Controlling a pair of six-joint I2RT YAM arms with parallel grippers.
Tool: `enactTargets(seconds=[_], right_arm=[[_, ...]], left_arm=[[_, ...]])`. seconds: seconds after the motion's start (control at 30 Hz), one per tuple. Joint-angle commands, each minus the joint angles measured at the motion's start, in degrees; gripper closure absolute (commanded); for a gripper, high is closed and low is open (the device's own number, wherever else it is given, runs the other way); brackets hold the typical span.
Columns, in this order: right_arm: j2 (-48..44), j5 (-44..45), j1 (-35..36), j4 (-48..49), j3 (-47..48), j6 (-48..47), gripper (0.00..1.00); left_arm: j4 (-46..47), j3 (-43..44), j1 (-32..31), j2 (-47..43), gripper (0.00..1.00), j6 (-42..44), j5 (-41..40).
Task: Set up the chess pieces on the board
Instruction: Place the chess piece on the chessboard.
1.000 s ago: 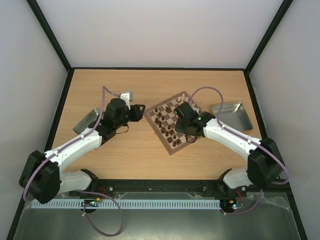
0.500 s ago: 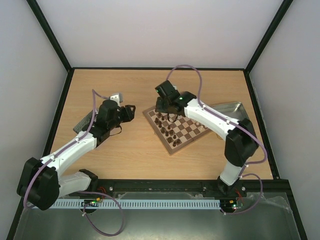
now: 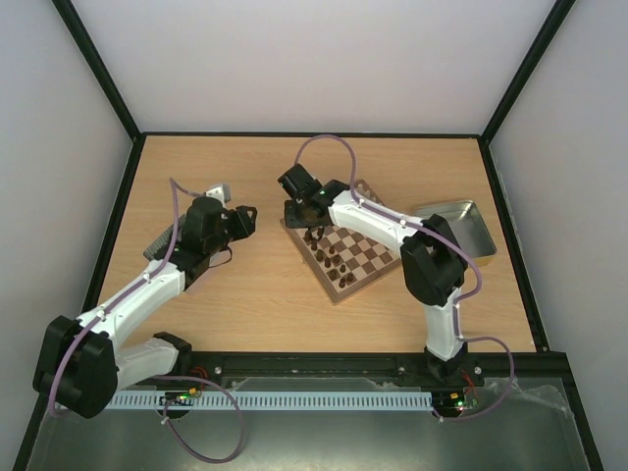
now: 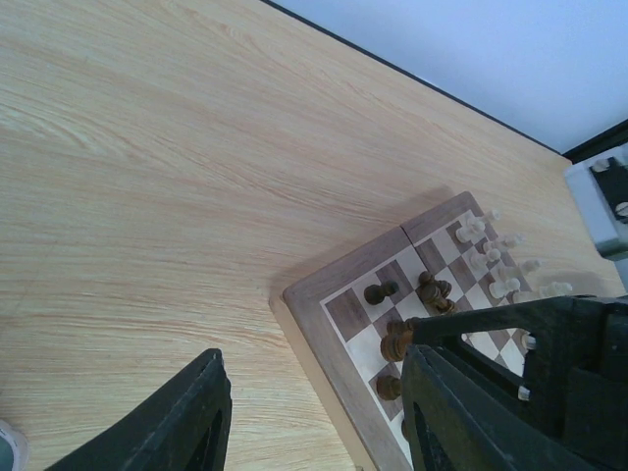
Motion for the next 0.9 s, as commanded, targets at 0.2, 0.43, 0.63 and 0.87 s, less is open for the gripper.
enactTargets(seconds=[0.2, 0.43, 0.63, 0.87], right_arm=[[3.71, 3.26, 0.31, -3.58, 1.75, -1.58, 0.89], [5.23, 3.61, 0.30, -3.69, 2.06, -2.06, 0.88], [5.75, 4.34, 0.32, -3.37, 2.19, -2.24, 0.85], [6.32, 4.76, 0.31, -3.90, 2.84, -2.42, 0.75]], left_arm=[[0.05, -1.51, 0.86, -0.03, 0.50, -0.36, 1.53], [0.25, -1.63, 1.01, 0.24, 0.50, -0.35, 2.17], [0.50, -1.75, 1.10, 0.49, 0.50, -0.43, 2.43], [0.69, -1.66, 1.23, 0.86, 0.50, -0.49, 3.05]])
